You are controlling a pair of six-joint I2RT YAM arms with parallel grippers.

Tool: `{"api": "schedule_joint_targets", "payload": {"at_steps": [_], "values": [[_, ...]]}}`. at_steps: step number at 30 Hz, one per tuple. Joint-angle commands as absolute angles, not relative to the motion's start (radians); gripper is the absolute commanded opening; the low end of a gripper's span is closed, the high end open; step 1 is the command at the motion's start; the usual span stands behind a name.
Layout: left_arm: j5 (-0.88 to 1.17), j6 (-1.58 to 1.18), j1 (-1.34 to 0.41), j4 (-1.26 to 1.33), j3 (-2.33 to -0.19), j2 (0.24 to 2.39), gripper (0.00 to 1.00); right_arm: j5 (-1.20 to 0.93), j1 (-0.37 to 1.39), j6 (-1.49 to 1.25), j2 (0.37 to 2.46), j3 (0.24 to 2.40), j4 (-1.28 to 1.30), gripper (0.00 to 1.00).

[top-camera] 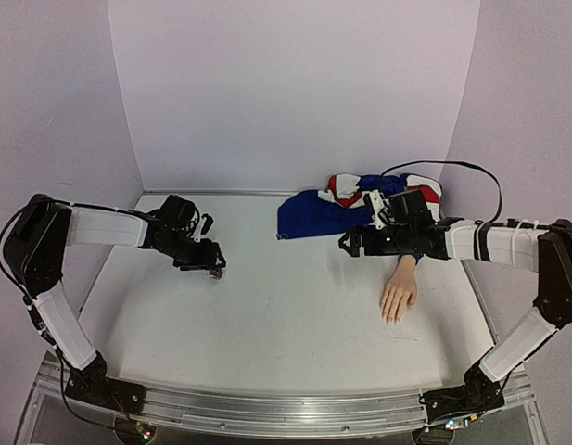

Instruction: Paint the nails

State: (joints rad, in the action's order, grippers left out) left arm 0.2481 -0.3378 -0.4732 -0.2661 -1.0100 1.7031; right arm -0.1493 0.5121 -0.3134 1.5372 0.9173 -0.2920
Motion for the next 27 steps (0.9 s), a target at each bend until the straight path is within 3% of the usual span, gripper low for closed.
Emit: {"api": "schedule_joint_targets", "payload": {"at_steps": [1, 8, 17, 27], "values": [[0.124, -0.268, -0.503, -0.323, -1.115, 1.755, 0.59, -0.146, 0.521, -0.324, 1.513, 0.942, -0.316, 0.98], [-0.043, -0.223, -0.559, -0.404, -1.204, 1.821, 0.42, -0.145, 0.523, -0.328, 1.521, 0.942, -0.318, 0.98], [-0.110, -0.216, -0.601, -0.444, -1.226, 1.832, 0.18, -0.145, 0.531, -0.333, 1.537, 0.948, -0.321, 0.98], [-0.102, -0.244, -0.833, -0.501, -1.298, 1.816, 0.12, -0.109, 0.533, -0.330, 1.526, 0.935, -0.319, 0.98]]}}
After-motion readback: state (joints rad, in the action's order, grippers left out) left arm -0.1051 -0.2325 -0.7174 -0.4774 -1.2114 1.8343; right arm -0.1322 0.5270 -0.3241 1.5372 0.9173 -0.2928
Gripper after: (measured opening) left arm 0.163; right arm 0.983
